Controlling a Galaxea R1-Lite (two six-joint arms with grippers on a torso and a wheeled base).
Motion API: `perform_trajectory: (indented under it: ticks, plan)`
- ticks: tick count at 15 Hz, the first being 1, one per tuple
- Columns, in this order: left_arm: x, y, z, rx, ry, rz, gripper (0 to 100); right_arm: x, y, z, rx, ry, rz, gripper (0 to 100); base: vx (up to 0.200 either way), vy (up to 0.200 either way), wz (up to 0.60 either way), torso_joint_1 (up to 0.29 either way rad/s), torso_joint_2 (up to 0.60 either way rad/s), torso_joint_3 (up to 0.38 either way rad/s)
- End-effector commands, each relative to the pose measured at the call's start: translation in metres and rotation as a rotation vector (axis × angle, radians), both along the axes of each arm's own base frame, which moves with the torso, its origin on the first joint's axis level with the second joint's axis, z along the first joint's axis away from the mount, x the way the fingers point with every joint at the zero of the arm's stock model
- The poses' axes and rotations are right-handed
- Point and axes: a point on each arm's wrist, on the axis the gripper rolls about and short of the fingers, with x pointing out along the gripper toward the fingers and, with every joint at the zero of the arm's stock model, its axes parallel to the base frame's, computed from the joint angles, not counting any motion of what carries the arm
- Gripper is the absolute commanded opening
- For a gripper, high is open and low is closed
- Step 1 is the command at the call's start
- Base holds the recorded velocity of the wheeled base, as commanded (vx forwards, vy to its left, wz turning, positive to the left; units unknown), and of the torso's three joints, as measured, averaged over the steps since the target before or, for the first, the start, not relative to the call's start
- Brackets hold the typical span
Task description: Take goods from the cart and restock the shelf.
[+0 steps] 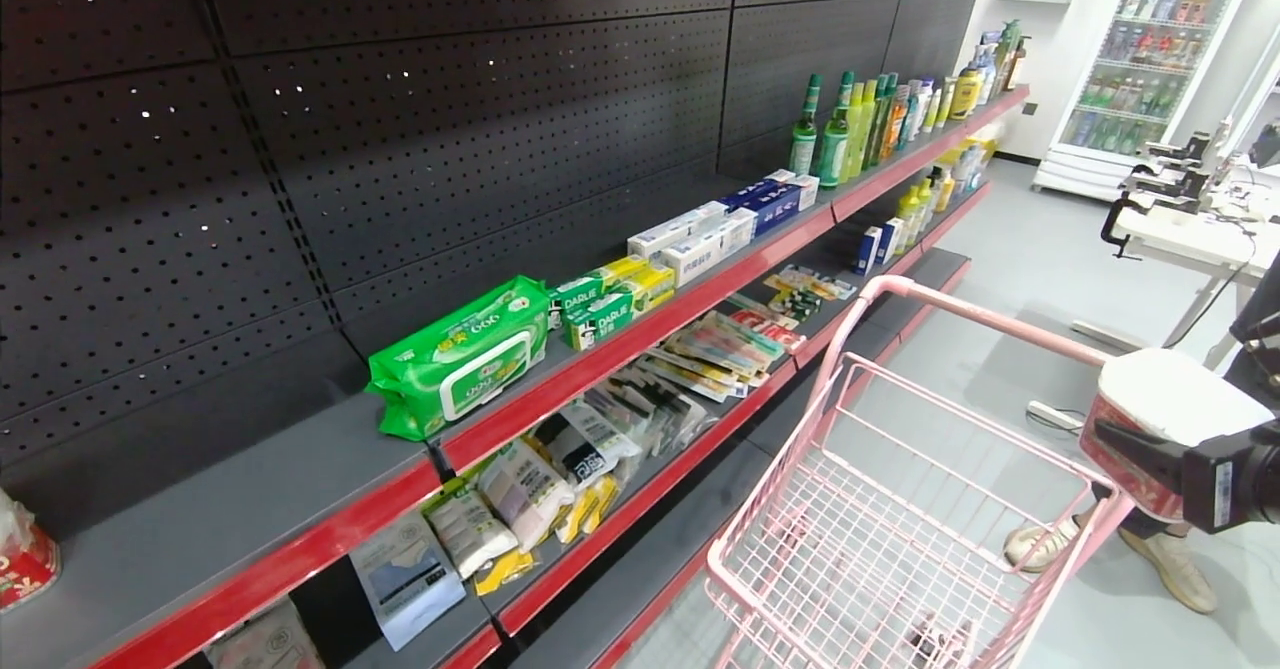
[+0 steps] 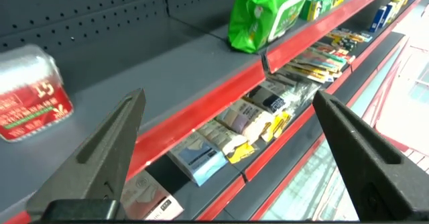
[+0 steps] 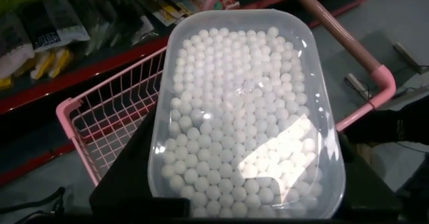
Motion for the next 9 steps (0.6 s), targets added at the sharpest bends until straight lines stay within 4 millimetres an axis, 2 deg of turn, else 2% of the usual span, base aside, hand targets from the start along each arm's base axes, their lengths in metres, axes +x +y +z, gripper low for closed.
perform_trajectory:
  ticks: [1,5,8,9]
  plan:
    - [0.0001,0.0000,0.0000,0.000,0.001,0.000,100,0.0014,0.0001,-0.0010,0.000,0.006,0.001,0,0.000,0.000,0.00,0.183,-0.34,-0.183]
    - [0.0001,0.0000,0.0000,0.000,0.001,0.001,100,0.0028,0.0001,-0.0018,-0.003,0.013,0.001,0,0.000,0.000,0.00,0.148,-0.31,-0.165]
    - [0.0001,0.0000,0.0000,0.000,0.001,0.000,100,0.0033,-0.0002,-0.0016,-0.007,0.012,-0.001,0,0.000,0.000,0.00,0.075,-0.15,-0.085]
    - [0.0001,0.0000,0.0000,0.000,0.001,0.000,100,0.0044,-0.0003,-0.0015,-0.006,0.014,-0.001,0,0.000,0.000,0.60,-0.002,0.00,0.002]
